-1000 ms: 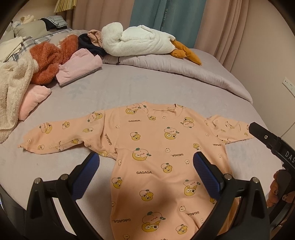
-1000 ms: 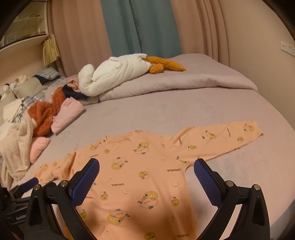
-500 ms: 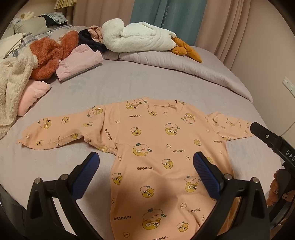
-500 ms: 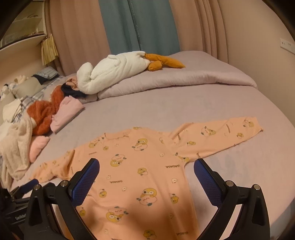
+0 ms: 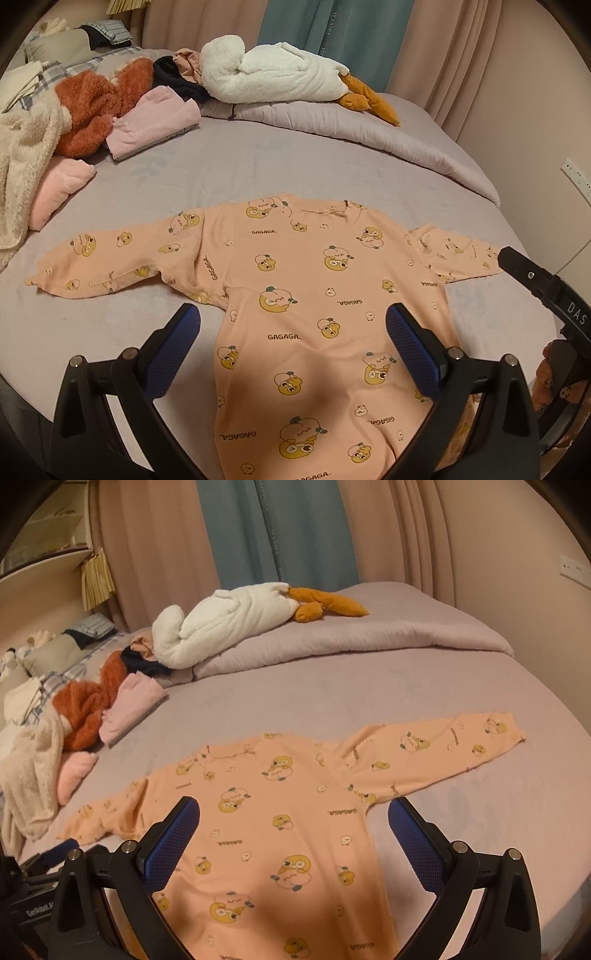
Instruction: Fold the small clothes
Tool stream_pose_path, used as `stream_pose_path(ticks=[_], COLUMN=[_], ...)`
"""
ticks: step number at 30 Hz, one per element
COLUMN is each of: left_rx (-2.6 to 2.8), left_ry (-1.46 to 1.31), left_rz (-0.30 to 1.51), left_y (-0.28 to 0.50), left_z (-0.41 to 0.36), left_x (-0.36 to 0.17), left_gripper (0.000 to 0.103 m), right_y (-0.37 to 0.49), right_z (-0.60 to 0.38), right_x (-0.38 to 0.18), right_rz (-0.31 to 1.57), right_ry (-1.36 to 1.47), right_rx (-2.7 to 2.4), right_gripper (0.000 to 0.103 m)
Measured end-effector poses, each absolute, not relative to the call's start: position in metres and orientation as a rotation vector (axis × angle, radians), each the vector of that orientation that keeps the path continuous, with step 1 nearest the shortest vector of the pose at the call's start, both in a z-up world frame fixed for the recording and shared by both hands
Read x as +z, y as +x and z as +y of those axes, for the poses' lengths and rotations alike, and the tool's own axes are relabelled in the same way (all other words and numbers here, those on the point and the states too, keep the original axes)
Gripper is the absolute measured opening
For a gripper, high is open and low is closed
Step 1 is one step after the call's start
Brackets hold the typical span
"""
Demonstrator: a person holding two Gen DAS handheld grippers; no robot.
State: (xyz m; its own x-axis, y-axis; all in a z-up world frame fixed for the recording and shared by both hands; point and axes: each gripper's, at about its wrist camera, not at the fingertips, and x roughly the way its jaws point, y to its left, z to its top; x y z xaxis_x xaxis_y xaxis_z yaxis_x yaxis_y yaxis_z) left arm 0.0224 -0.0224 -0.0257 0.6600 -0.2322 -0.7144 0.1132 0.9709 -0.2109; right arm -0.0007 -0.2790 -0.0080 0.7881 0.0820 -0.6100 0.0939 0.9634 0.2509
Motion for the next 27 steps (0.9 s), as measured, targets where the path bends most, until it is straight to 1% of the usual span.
stream_pose_path(ticks=[17,21,27], left_rx=[-0.19,-0.194,-0.189], left_ry=[-0.15,-0.15,-0.142], left_rz=[0.842,0.852,0.872], left_y=[0.027,0.031,0.039], left_z=[-0.021,-0.024,-0.028], left_x=[-0.029,-0.033,-0.041], left_gripper=[0.099,0.099,0.099], right_y=[0.0,0.002,0.003], right_z=[-0.288,-0.293,-0.304], right_x=[-0.012,-0.015,-0.023], right_rz=[0.678,0.688,0.695], right_ry=[0.296,0.306,0.328], right_rx=[-0.024,-0.034,-0.054], right_gripper=[0.1,0.096,0.095])
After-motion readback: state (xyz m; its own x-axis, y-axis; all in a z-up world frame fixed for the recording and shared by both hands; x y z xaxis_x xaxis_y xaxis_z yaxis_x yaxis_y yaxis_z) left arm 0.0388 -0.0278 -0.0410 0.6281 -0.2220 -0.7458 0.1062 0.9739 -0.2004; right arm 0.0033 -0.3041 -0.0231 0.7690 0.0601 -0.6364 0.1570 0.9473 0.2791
